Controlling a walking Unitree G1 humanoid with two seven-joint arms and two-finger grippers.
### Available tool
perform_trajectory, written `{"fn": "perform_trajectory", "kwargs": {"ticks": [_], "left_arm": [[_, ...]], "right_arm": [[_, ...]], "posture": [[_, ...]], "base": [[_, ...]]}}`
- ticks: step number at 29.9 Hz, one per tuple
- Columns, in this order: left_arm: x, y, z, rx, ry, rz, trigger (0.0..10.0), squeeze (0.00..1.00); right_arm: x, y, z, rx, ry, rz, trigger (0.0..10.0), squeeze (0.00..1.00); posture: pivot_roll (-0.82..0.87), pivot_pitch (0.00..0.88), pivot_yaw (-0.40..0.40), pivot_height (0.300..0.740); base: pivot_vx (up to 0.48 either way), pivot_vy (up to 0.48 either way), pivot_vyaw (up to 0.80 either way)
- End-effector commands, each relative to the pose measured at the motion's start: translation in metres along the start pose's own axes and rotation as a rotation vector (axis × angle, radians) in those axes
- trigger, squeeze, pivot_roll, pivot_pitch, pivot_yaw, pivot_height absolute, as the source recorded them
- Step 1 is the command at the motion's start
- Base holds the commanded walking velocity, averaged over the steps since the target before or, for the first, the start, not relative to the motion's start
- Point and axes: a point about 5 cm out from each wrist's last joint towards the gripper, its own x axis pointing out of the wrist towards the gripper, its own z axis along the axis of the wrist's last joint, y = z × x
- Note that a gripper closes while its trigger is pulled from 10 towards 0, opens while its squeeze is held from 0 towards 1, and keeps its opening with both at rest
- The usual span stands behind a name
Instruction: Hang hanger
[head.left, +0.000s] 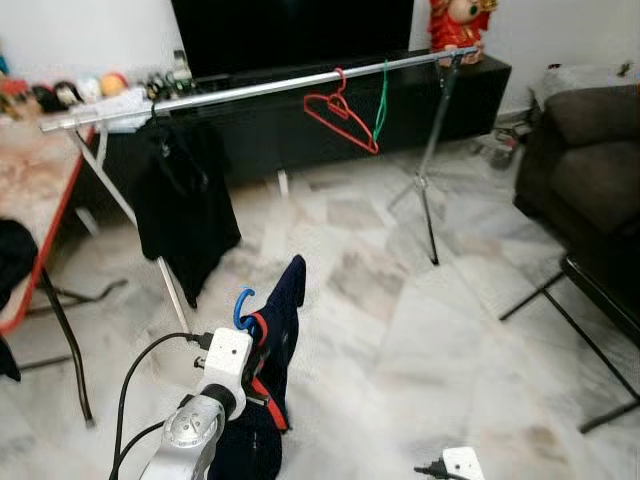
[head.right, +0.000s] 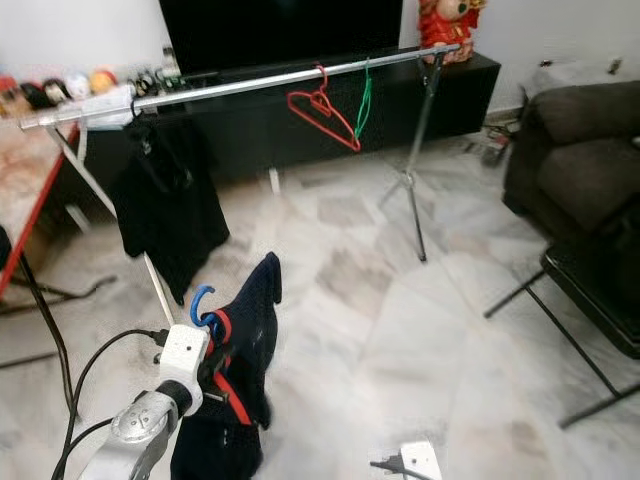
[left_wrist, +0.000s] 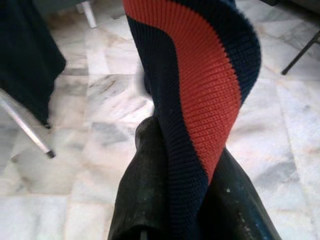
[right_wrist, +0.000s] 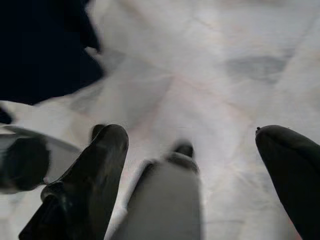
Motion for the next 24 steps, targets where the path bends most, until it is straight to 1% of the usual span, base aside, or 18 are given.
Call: {"fn": "perform_trajectory", "kwargs": {"ticks": [1, 8, 9, 10, 13, 15, 19, 23, 24], "left_arm": [[0.002, -0.001, 0.01, -0.002, -0.035, -0.009, 10.0, 0.0], [0.005, -0.007, 0.019, 0.01, -0.035, -0.059, 10.0, 0.0], [0.005, -0.008, 0.021, 0.01, -0.036, -0.068, 10.0, 0.0], [0.008, -0.011, 0.025, 0.032, -0.022, -0.11, 10.0, 0.0], [0.009, -0.014, 0.026, 0.043, -0.014, -0.126, 10.0, 0.0], [0.01, -0.017, 0.029, 0.038, -0.006, -0.144, 10.0, 0.0], [0.01, -0.02, 0.031, 0.05, 0.025, -0.178, 10.0, 0.0], [0.009, -0.021, 0.035, 0.068, 0.037, -0.205, 10.0, 0.0], [0.009, -0.021, 0.035, 0.068, 0.037, -0.205, 10.0, 0.0]], "right_arm": [[-0.001, -0.001, -0.002, 0.006, 0.009, -0.004, 10.0, 0.0], [-0.001, -0.002, -0.002, 0.034, -0.011, -0.023, 10.0, 0.0], [-0.001, -0.002, -0.002, 0.041, -0.017, -0.028, 10.0, 0.0], [-0.001, -0.003, -0.001, 0.067, -0.036, -0.046, 10.0, 0.0], [-0.001, -0.003, -0.001, 0.073, -0.043, -0.051, 10.0, 0.0], [-0.002, -0.004, -0.001, 0.098, -0.057, -0.067, 10.0, 0.0], [-0.003, -0.005, 0.001, 0.142, -0.11, -0.1, 10.0, 0.0], [-0.004, -0.005, 0.005, 0.144, -0.178, -0.099, 10.0, 0.0], [-0.004, -0.005, 0.005, 0.144, -0.178, -0.099, 10.0, 0.0]], "posture": [[-0.02, 0.093, 0.087, 0.74], [-0.02, 0.095, 0.087, 0.74], [-0.02, 0.096, 0.087, 0.74], [-0.02, 0.096, 0.088, 0.74], [-0.02, 0.097, 0.09, 0.74], [-0.01, 0.097, 0.089, 0.74], [-0.01, 0.101, 0.088, 0.74], [-0.01, 0.109, 0.089, 0.74], [-0.01, 0.109, 0.089, 0.74]], "base": [[0.0, 0.0, 0.0], [0.0, 0.0, 0.0], [0.0, 0.0, 0.0], [0.0, 0.0, 0.0], [0.0, 0.0, 0.0], [0.0, 0.0, 0.0], [0.0, 0.0, 0.0], [0.0, 0.0, 0.0], [0.0, 0.0, 0.0]]}}
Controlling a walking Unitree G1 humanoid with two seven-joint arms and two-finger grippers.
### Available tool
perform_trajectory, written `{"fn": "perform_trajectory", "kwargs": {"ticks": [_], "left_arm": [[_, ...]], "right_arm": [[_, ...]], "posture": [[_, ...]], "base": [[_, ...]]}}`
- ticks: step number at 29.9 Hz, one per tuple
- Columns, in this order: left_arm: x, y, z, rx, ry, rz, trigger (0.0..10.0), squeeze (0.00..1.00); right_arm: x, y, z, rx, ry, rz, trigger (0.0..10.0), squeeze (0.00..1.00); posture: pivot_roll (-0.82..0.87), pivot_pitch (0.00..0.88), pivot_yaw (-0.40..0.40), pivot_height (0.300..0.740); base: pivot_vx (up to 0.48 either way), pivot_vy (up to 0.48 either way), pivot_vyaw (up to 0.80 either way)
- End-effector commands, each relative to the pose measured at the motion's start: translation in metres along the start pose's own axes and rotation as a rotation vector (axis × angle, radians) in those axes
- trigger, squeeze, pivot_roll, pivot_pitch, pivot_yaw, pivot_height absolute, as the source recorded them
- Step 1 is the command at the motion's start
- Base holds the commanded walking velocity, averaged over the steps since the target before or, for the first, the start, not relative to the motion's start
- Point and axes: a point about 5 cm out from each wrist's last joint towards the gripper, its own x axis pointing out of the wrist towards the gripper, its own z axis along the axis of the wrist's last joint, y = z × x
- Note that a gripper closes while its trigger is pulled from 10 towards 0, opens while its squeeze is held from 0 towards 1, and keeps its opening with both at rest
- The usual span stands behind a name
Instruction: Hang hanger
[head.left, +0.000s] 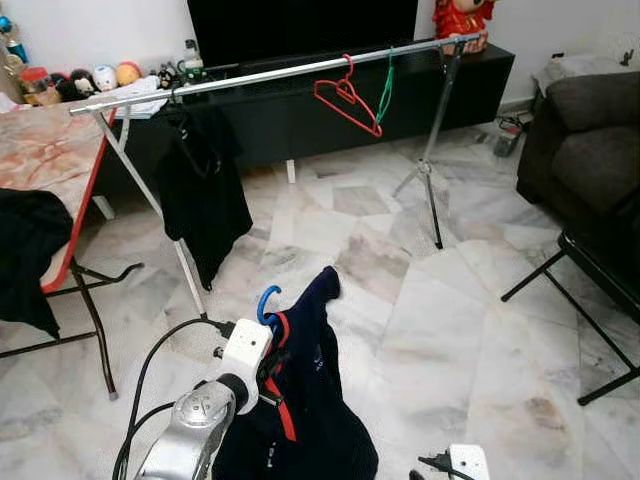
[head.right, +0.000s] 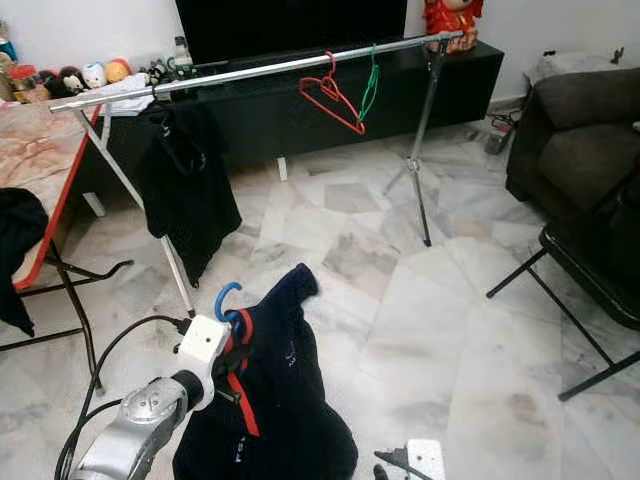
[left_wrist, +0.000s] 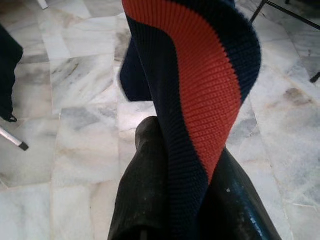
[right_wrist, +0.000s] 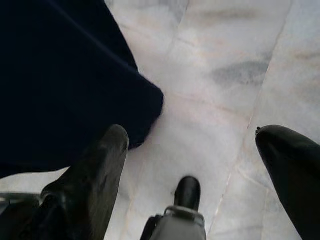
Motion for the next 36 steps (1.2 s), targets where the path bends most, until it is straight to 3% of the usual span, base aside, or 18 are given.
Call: {"fn": "perform_trajectory", "kwargs": {"ticks": [1, 8, 16, 21, 30, 31, 32, 33, 36], "left_arm": [[0.0, 0.001, 0.013, 0.022, -0.027, -0.025, 10.0, 0.0], [0.006, -0.007, 0.027, 0.021, -0.028, -0.097, 10.0, 0.0], [0.01, -0.018, 0.039, 0.034, -0.022, -0.172, 10.0, 0.0], [0.011, -0.021, 0.042, 0.032, -0.025, -0.197, 10.0, 0.0], [0.011, -0.023, 0.04, 0.028, -0.009, -0.207, 10.0, 0.0], [0.011, -0.024, 0.04, 0.025, -0.008, -0.209, 10.0, 0.0], [0.011, -0.024, 0.04, 0.022, -0.007, -0.212, 10.0, 0.0], [0.011, -0.024, 0.039, 0.034, -0.006, -0.22, 10.0, 0.0], [0.01, -0.022, 0.038, 0.054, -0.001, -0.223, 10.0, 0.0]], "right_arm": [[-0.001, 0.004, -0.001, 0.011, -0.032, 0.009, 10.0, 0.0], [-0.003, 0.01, 0.011, -0.013, -0.171, 0.092, 10.0, 0.0], [-0.004, 0.019, 0.016, -0.115, -0.211, 0.199, 10.0, 0.0], [-0.005, 0.028, 0.017, -0.13, -0.208, 0.34, 10.0, 0.0], [-0.007, 0.021, 0.021, -0.118, -0.283, 0.238, 10.0, 0.0], [-0.004, 0.025, 0.054, -0.106, -0.428, 0.258, 10.0, 0.0], [-0.007, 0.032, 0.121, -0.116, -0.686, 0.297, 10.0, 0.0], [-0.016, 0.038, 0.155, -0.051, -0.82, 0.355, 10.0, 0.0], [-0.019, 0.039, 0.165, -0.011, -0.864, 0.372, 10.0, 0.0]], "posture": [[-0.01, 0.109, 0.089, 0.74], [-0.01, 0.108, 0.093, 0.74], [-0.02, 0.096, 0.095, 0.74], [-0.03, 0.086, 0.097, 0.74], [-0.04, 0.073, 0.094, 0.74], [-0.04, 0.073, 0.094, 0.74], [-0.04, 0.072, 0.094, 0.74], [-0.04, 0.073, 0.094, 0.74], [-0.03, 0.081, 0.092, 0.74]], "base": [[0.0, 0.0, 0.0], [0.0, 0.0, 0.0], [0.0, 0.0, 0.0], [0.0, 0.0, 0.0], [0.0, 0.0, 0.0], [0.0, 0.0, 0.0], [0.0, 0.0, 0.0], [0.0, 0.0, 0.0], [0.0, 0.0, 0.0]]}}
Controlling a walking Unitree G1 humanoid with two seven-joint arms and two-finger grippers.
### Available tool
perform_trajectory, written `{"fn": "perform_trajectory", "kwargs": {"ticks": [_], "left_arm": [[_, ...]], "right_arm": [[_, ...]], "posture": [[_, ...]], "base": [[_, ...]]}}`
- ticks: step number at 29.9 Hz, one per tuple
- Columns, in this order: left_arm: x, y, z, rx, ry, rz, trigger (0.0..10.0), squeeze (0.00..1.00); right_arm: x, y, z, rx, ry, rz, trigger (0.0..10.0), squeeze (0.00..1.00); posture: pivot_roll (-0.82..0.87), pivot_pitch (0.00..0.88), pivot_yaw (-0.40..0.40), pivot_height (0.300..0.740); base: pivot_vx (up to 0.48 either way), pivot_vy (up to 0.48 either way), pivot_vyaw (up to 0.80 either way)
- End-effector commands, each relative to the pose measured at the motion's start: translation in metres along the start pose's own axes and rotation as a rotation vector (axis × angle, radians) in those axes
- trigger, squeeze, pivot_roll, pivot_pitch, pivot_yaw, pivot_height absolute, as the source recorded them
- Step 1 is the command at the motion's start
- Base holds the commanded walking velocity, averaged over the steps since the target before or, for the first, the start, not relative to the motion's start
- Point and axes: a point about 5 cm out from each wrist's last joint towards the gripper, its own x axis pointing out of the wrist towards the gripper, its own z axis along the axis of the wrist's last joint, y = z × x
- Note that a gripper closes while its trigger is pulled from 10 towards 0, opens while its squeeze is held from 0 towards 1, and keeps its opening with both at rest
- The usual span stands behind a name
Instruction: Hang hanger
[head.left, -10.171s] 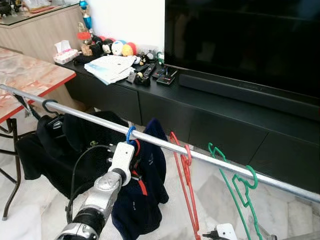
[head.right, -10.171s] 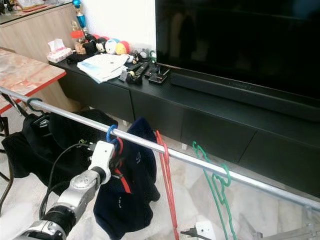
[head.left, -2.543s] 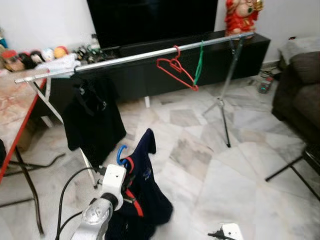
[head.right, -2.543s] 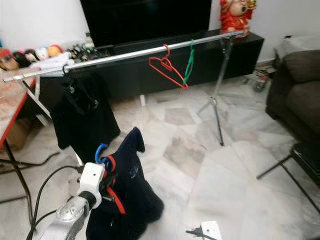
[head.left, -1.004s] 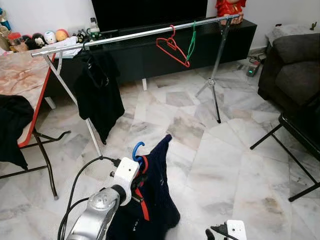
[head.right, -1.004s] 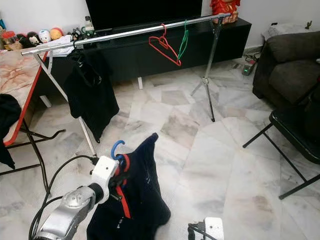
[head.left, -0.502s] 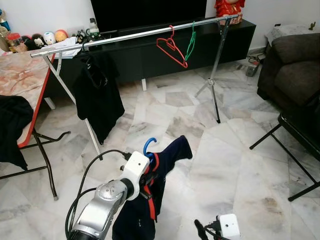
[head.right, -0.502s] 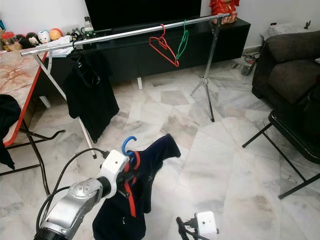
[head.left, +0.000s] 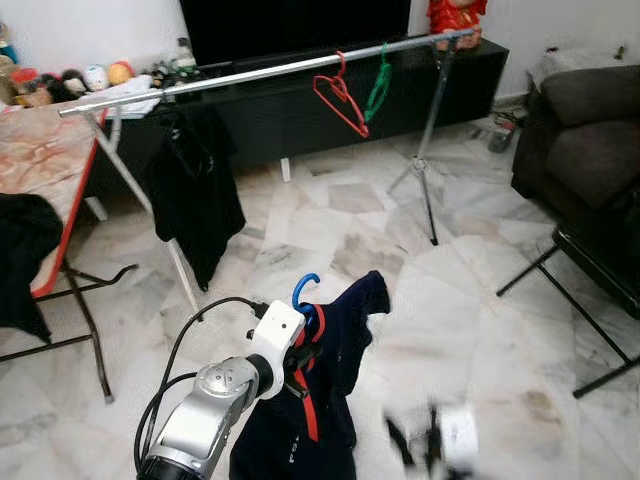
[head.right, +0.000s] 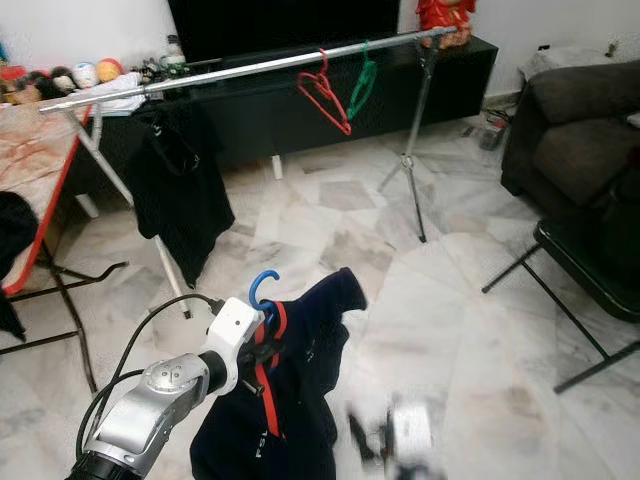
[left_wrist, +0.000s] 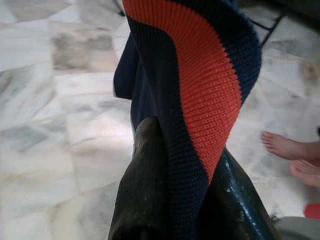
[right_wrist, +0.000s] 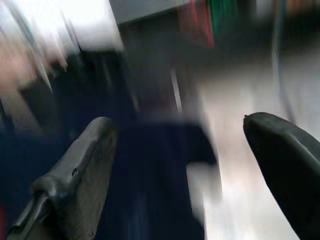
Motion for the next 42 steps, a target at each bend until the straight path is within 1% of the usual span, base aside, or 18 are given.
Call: {"fn": "perform_trajectory", "kwargs": {"ticks": [1, 5, 11, 14, 17, 18, 19, 20, 21, 22, 23, 24, 25, 30, 32, 34, 37, 42], "left_arm": [[-0.005, 0.008, 0.008, 0.052, -0.019, 0.011, 10.0, 0.0], [-0.009, 0.017, -0.002, 0.121, 0.033, 0.029, 10.0, 0.0], [-0.017, 0.022, -0.009, 0.219, 0.105, -0.066, 10.0, 0.0], [-0.02, 0.026, -0.016, 0.314, 0.164, -0.121, 10.0, 0.0], [-0.021, 0.028, -0.018, 0.397, 0.182, -0.149, 10.0, 0.0], [-0.02, 0.028, -0.018, 0.427, 0.183, -0.161, 10.0, 0.0], [-0.02, 0.028, -0.018, 0.427, 0.183, -0.161, 10.0, 0.0], [-0.022, 0.028, -0.02, 0.466, 0.208, -0.233, 10.0, 0.0], [-0.022, 0.028, -0.02, 0.466, 0.208, -0.233, 10.0, 0.0], [-0.022, 0.027, -0.021, 0.481, 0.219, -0.258, 10.0, 0.0], [-0.026, 0.028, -0.025, 0.509, 0.262, -0.326, 10.0, 0.0], [-0.026, 0.028, -0.025, 0.509, 0.262, -0.326, 10.0, 0.0], [-0.031, 0.029, -0.031, 0.519, 0.319, -0.409, 10.0, 0.0], [-0.037, 0.026, -0.035, 0.575, 0.369, -0.536, 10.0, 0.0], [-0.032, 0.018, -0.021, 0.587, 0.335, -0.6, 10.0, 0.0], [-0.031, 0.016, -0.02, 0.613, 0.352, -0.632, 10.0, 0.0], [-0.032, 0.017, -0.02, 0.648, 0.382, -0.658, 10.0, 0.0], [-0.029, 0.011, -0.013, 0.646, 0.366, -0.719, 10.0, 0.0]], "right_arm": [[-0.008, -0.001, -0.005, 0.043, 0.01, -0.018, 10.0, 0.0], [-0.003, -0.009, 0.002, 0.006, 0.005, -0.046, 10.0, 0.0], [-0.004, -0.018, 0.009, -0.107, 0.094, 0.139, 10.0, 0.0], [-0.008, -0.027, 0.016, -0.195, 0.163, 0.261, 10.0, 0.0], [-0.012, -0.035, 0.023, -0.213, 0.213, 0.37, 10.0, 0.0], [-0.015, -0.035, 0.024, -0.205, 0.243, 0.467, 10.0, 0.0], [-0.015, -0.035, 0.024, -0.205, 0.243, 0.467, 10.0, 0.0], [-0.026, -0.026, 0.026, -0.193, 0.316, 0.711, 10.0, 0.0], [-0.026, -0.026, 0.026, -0.193, 0.316, 0.711, 10.0, 0.0], [-0.031, -0.023, 0.026, -0.183, 0.346, 0.794, 10.0, 0.0], [-0.041, -0.015, 0.029, -0.18, 0.403, 0.976, 10.0, 0.0], [-0.041, -0.015, 0.029, -0.18, 0.403, 0.976, 10.0, 0.0], [-0.043, -0.012, 0.031, -0.205, 0.45, 1.073, 10.0, 0.0], [-0.038, -0.012, 0.029, -0.253, 0.514, 1.151, 10.0, 0.0], [-0.033, -0.005, 0.023, -0.315, 0.568, 1.21, 10.0, 0.0], [-0.03, 0.0, 0.025, -0.296, 0.565, 1.238, 10.0, 0.0], [-0.027, 0.004, 0.027, -0.288, 0.561, 1.258, 10.0, 0.0], [-0.02, 0.007, 0.017, -0.36, 0.595, 1.246, 10.0, 0.0]], "posture": [[-0.03, 0.083, 0.09, 0.74], [-0.03, 0.092, 0.089, 0.74], [-0.03, 0.104, 0.091, 0.74], [-0.04, 0.103, 0.091, 0.74], [-0.04, 0.104, 0.09, 0.74], [-0.04, 0.1, 0.087, 0.74], [-0.04, 0.1, 0.087, 0.74], [-0.04, 0.098, 0.083, 0.74], [-0.04, 0.098, 0.083, 0.74], [-0.04, 0.095, 0.079, 0.74], [-0.04, 0.09, 0.075, 0.74], [-0.04, 0.09, 0.075, 0.74], [-0.03, 0.086, 0.072, 0.74], [-0.03, 0.081, 0.063, 0.74], [-0.01, 0.069, 0.047, 0.74], [-0.01, 0.07, 0.044, 0.74], [-0.01, 0.066, 0.044, 0.74], [-0.01, 0.066, 0.049, 0.74]], "base": [[0.0, 0.0, 0.0], [0.0, 0.0, 0.0], [0.0, 0.0, 0.0], [0.0, 0.0, 0.0], [0.0, 0.0, 0.0], [0.0, 0.0, 0.0], [0.0, 0.0, 0.0], [0.0, 0.0, 0.0], [0.0, 0.0, 0.0], [0.0, 0.0, 0.0], [0.0, 0.0, 0.0], [0.0, 0.0, 0.0], [0.0, 0.0, 0.0], [0.0, 0.0, 0.0], [0.0, 0.0, 0.0], [0.0, 0.0, 0.0], [0.0, 0.0, 0.0], [0.0, 0.0, 0.0]]}}
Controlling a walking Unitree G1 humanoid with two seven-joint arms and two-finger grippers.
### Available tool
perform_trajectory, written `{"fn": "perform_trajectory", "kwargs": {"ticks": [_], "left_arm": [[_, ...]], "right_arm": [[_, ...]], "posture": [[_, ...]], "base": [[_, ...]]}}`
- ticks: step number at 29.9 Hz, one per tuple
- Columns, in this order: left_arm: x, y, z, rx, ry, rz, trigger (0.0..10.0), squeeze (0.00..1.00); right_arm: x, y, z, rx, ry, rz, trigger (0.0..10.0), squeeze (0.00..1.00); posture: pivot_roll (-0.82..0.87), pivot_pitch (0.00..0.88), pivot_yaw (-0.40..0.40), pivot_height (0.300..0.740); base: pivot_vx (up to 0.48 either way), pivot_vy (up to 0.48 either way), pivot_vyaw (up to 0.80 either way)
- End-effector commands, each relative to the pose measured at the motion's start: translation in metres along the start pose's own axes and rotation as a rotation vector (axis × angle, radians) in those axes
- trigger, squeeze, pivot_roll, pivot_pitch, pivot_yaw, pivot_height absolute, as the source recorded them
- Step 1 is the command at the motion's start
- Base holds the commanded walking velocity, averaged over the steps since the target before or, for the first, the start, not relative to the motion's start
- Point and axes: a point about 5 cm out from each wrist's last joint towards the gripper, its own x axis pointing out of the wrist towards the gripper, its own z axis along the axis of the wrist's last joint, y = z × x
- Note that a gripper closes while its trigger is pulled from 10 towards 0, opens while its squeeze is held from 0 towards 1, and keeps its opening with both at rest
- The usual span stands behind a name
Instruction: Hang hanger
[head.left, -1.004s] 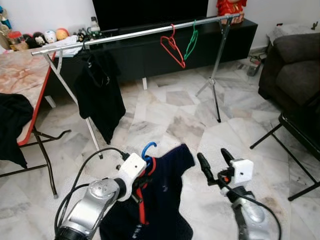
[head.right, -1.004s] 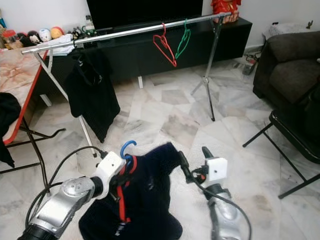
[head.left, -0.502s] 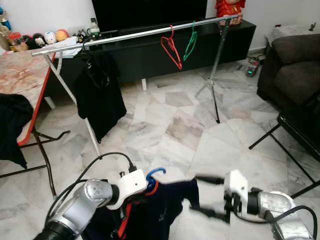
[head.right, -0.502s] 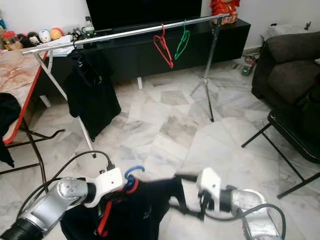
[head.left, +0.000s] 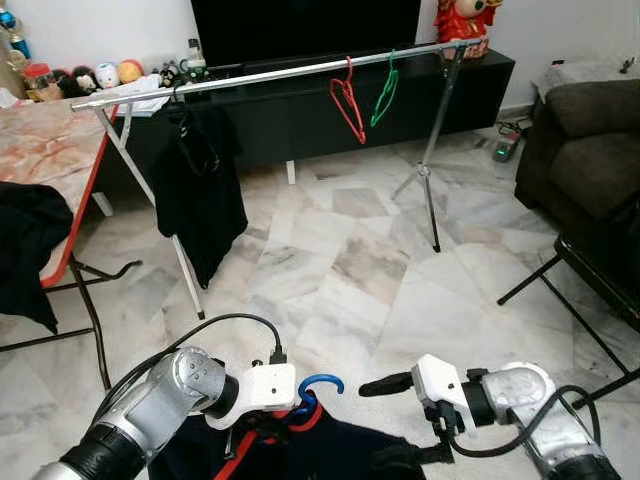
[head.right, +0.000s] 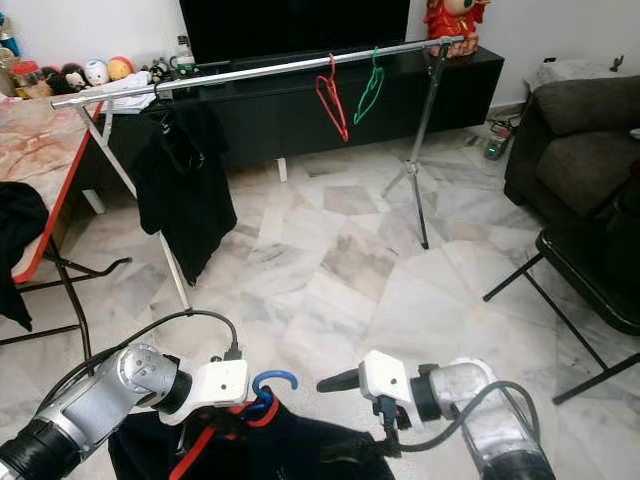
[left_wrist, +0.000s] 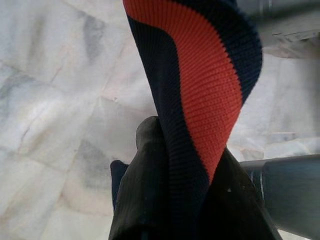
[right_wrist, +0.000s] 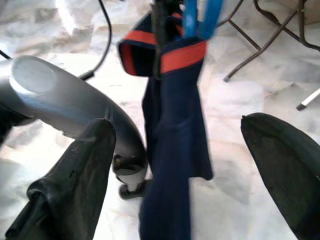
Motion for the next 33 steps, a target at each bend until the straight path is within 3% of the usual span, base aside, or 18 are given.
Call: {"fn": "perform_trajectory", "kwargs": {"ticks": [1, 4, 10, 18, 33], "left_arm": [[-0.002, 0.004, 0.014, 0.054, -0.021, -0.02, 10.0, 0.0], [0.001, 0.007, 0.019, 0.061, -0.025, -0.035, 10.0, 0.0], [0.001, 0.008, 0.019, 0.059, -0.022, -0.033, 10.0, 0.0], [0.0, 0.008, 0.021, 0.059, -0.024, -0.039, 10.0, 0.0], [0.002, 0.011, 0.035, 0.079, -0.057, -0.046, 10.0, 0.0]], "right_arm": [[0.009, 0.001, -0.006, -0.029, 0.068, 0.018, 10.0, 0.0], [0.019, -0.001, -0.012, -0.057, 0.121, -0.02, 10.0, 0.0], [0.022, -0.001, -0.013, -0.058, 0.124, -0.03, 10.0, 0.0], [0.027, -0.013, -0.012, -0.116, 0.12, -0.156, 10.0, 0.0], [0.044, -0.002, -0.017, -0.072, 0.083, -0.054, 10.0, 0.0]], "posture": [[-0.01, 0.064, 0.047, 0.74], [-0.01, 0.062, 0.046, 0.74], [0.0, 0.055, 0.043, 0.74], [0.0, 0.049, 0.044, 0.74], [0.0, 0.036, 0.048, 0.74]], "base": [[0.0, 0.0, 0.0], [0.0, 0.0, 0.0], [0.0, 0.0, 0.0], [0.0, 0.0, 0.0], [0.0, 0.0, 0.0]]}}
